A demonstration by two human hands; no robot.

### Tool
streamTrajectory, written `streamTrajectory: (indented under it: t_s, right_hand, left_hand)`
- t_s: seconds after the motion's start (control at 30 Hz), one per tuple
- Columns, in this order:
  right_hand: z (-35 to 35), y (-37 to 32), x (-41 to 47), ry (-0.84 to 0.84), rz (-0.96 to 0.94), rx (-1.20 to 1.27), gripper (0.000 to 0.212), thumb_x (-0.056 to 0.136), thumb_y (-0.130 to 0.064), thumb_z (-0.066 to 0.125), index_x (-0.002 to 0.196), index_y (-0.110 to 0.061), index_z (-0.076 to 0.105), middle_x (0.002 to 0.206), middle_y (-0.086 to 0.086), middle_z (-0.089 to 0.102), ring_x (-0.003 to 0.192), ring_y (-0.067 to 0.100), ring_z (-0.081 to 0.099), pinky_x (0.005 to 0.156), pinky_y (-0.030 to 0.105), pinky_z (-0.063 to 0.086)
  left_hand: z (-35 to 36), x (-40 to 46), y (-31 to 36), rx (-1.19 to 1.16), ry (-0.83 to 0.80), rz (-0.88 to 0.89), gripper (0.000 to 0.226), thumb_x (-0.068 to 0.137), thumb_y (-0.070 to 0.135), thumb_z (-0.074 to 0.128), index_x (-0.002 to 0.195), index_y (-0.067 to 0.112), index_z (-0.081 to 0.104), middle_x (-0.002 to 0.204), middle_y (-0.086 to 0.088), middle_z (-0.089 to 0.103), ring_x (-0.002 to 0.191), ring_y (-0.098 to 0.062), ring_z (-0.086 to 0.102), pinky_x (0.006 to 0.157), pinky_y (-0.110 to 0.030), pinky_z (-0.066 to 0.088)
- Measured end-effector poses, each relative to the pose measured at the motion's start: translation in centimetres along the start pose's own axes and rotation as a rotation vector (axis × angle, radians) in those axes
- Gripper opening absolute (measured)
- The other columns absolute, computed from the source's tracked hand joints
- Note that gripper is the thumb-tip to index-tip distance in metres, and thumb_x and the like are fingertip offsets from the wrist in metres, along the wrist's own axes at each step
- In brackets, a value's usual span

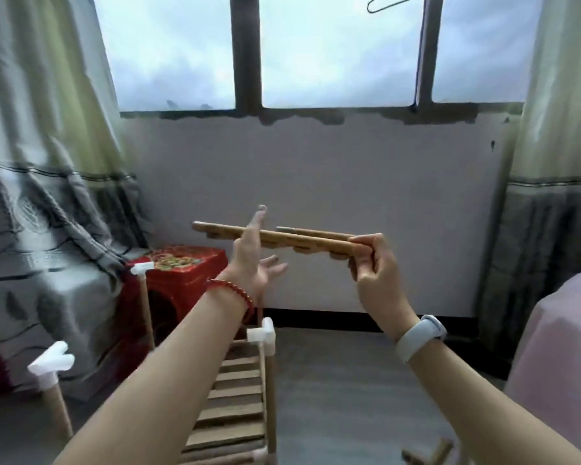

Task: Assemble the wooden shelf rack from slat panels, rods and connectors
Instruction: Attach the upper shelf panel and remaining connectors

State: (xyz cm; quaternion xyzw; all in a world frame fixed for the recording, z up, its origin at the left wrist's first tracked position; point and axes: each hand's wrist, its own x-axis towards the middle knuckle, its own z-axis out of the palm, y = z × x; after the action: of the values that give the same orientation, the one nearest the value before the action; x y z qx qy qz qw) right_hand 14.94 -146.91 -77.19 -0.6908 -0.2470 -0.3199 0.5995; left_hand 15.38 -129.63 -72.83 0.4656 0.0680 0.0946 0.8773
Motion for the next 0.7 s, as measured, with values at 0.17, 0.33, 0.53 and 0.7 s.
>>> streamTrajectory:
  t_s: [0.17,0.33,0.53,0.7]
  right_hand:
    - [5.4,-2.3,-2.2,-0.305,-0.071,-0.001,0.017,0.095,0.004,0.042,0.095,-0.011,0.050,0.084,0.004,0.069,0.068,0.005,0.052,0.066,0.018,0.042]
    - [9.8,-3.3,-3.2,-0.501,-0.206,-0.381,0.012,0.092,-0.009,0.054,0.102,-0.011,0.060,0.110,0.000,0.052,0.099,0.022,0.053,0.086,0.037,0.046]
    - [15.6,-4.5,-4.1,-0.615,0.295,-0.187,0.079,0.085,-0.058,0.053,0.142,-0.008,0.029,0.141,0.007,0.034,0.129,0.020,0.037,0.107,0.041,0.035]
    - [19.8,-4.6,-2.3,-0.473,0.837,0.418,0.063,0.092,-0.045,0.053,0.136,-0.002,0.037,0.123,0.013,0.059,0.104,0.026,0.062,0.084,0.045,0.054]
  left_hand:
    - [-7.2,-1.8,4.8,-0.289,0.072,-0.021,0.014,0.096,0.010,0.048,0.086,0.001,0.049,0.090,-0.016,0.056,0.084,-0.029,0.061,0.063,-0.045,0.056]
    - [-13.7,-4.7,5.5,-0.362,0.162,0.146,0.016,0.090,-0.003,0.047,0.106,-0.002,0.049,0.077,-0.024,0.061,0.052,-0.031,0.066,0.049,-0.041,0.057]
    - [-20.5,-6.1,7.6,-0.425,0.218,0.243,0.025,0.091,0.003,0.044,0.115,-0.005,0.045,0.113,-0.033,0.057,0.070,-0.037,0.067,0.058,-0.037,0.059]
    - [-24.1,-7.0,8.9,-0.231,0.312,0.228,0.012,0.090,0.006,0.040,0.078,0.006,0.044,0.079,-0.021,0.067,0.067,-0.031,0.068,0.049,-0.025,0.055]
